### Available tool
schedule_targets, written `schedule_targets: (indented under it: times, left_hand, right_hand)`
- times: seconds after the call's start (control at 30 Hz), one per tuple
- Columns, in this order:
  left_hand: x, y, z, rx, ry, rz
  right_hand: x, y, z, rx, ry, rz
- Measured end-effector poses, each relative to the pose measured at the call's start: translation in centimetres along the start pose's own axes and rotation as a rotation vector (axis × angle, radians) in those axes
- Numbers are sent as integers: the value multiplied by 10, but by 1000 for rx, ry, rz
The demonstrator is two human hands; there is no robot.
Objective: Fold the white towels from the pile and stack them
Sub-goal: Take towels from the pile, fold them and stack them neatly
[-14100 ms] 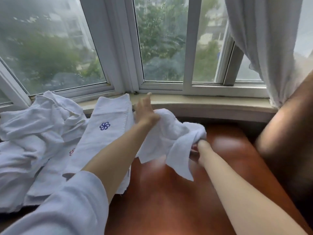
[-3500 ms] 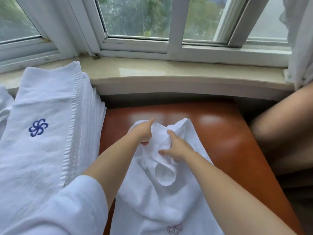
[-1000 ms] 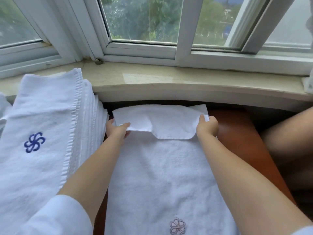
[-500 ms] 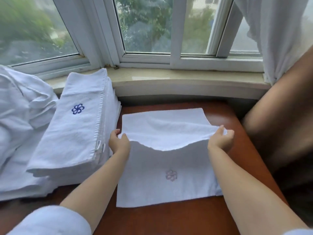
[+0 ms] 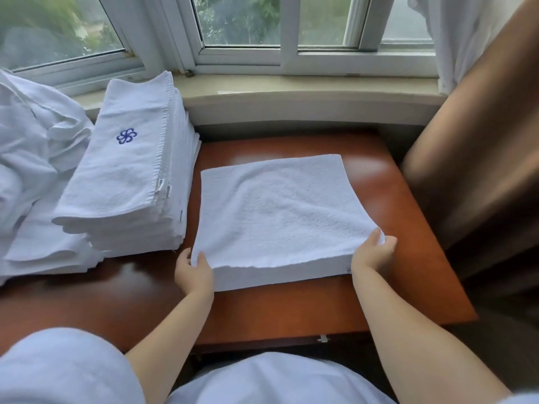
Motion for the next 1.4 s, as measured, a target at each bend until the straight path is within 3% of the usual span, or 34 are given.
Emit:
schedule_targets:
  times: [0.13,0.27,0.37,0.47,0.57,0.7,0.9,1.03,1.13,1.27,1.4]
  left_hand:
    - [3,-4,22,103,117,23]
    - [2,-10,42,153,327,140]
    - [11,-10,43,145,394,93]
    - [16,-9,50,262,362,82]
    - [14,-10,55,465,163,123]
    - [8,-17,52,604,17,225]
    - [8,-16,41,549,-84,261]
    - [17,-11,44,493,-73,242]
    - [22,-7,49,481,-92,214]
    - [22,-4,21,267,-136,173]
    - [32,-16,37,249,-24,127]
  right_hand:
    - [7,3,-12,40,-135,53]
    - [-1,-8,-24,145,-416,224]
    - [10,-11,-33,119,-497,147]
    - [15,-13,-40,-6,-466,162]
    - [1,-17,-39,-137,-286,257]
    - [-12,-26,-42,-287,-124,340]
    - [7,-35,-35,-452,-55,103]
    - [1,-38,-38,-584,149,156]
    - [5,-26,-27,-429,131,140]
    - [7,-3,17,-68,31,93]
    - [15,-4,-12,-152,-60,93]
Point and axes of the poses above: each hand's wrist, its own y-axis towards the middle knuckle, its own x-axis out of the back of the hand, z = x × y, the point moved 9 cm from there along y, towards the middle knuckle, and after that the axes turned 14 degrees about -z, right-handed, at the moved point
